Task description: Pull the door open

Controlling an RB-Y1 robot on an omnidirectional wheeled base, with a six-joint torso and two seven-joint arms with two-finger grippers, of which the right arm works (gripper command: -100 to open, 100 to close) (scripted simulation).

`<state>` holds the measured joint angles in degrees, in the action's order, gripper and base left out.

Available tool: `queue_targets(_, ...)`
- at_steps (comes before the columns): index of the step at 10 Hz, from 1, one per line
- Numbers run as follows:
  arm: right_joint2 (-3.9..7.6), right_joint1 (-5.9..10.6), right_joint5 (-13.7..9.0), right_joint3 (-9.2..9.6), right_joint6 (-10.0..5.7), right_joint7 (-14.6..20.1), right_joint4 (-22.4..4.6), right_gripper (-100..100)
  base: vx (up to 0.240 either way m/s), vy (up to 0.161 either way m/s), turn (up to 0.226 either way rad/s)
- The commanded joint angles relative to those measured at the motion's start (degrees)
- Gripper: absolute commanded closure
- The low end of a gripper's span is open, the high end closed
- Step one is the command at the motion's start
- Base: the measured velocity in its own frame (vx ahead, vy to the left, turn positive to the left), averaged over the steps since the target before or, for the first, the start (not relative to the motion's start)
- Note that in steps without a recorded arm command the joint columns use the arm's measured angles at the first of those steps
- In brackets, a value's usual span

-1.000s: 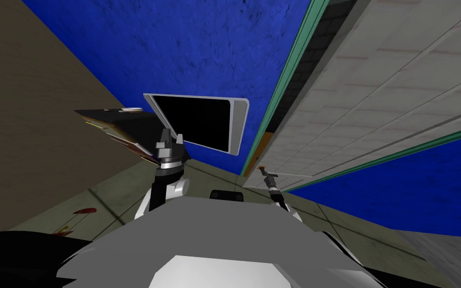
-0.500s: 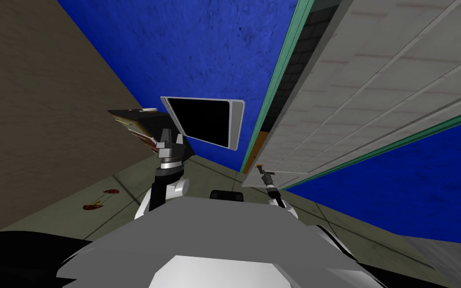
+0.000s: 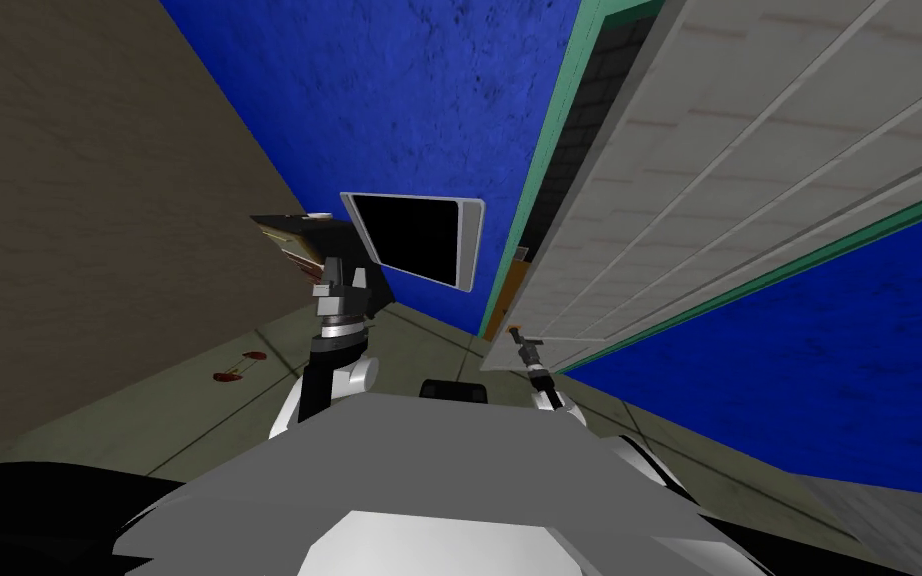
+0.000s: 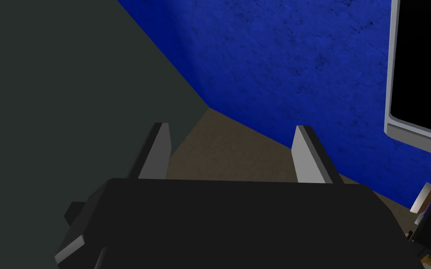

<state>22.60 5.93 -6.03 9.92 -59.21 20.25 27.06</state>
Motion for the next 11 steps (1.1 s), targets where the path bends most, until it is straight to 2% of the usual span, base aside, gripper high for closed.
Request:
queue_targets(1, 0.00, 0.00, 0.0, 0.00, 0.00, 0.0, 0.0, 100, -0.116, -0.050, 0.029)
queue_targets(2, 0.71, -0.98, -0.1, 0.43, -1.67, 0.7, -0.8, 100, -0.126, -0.024, 0.256)
queue_targets(4, 1.27, -1.57, -0.3, 0.62, -2.79, 1.2, -1.3, 100, -0.154, -0.027, 0.136)
queue_targets(6, 2.59, -2.95, -0.7, 1.06, -5.46, 2.4, -2.4, 100, -0.156, -0.054, 0.219)
queue_targets(7, 2.93, -3.31, -0.8, 1.17, -6.15, 2.7, -2.6, 100, -0.142, -0.087, 0.180)
queue_targets(9, 2.93, -3.31, -0.8, 1.17, -6.15, 2.7, -2.6, 100, -0.063, -0.021, 0.011)
queue_targets(10, 3.61, -4.01, -1.0, 1.40, -7.51, 3.2, -3.2, 100, -0.079, -0.021, 0.154)
queue_targets(11, 3.93, -4.35, -1.1, 1.50, -8.15, 3.5, -3.5, 100, -0.114, -0.055, 0.154)
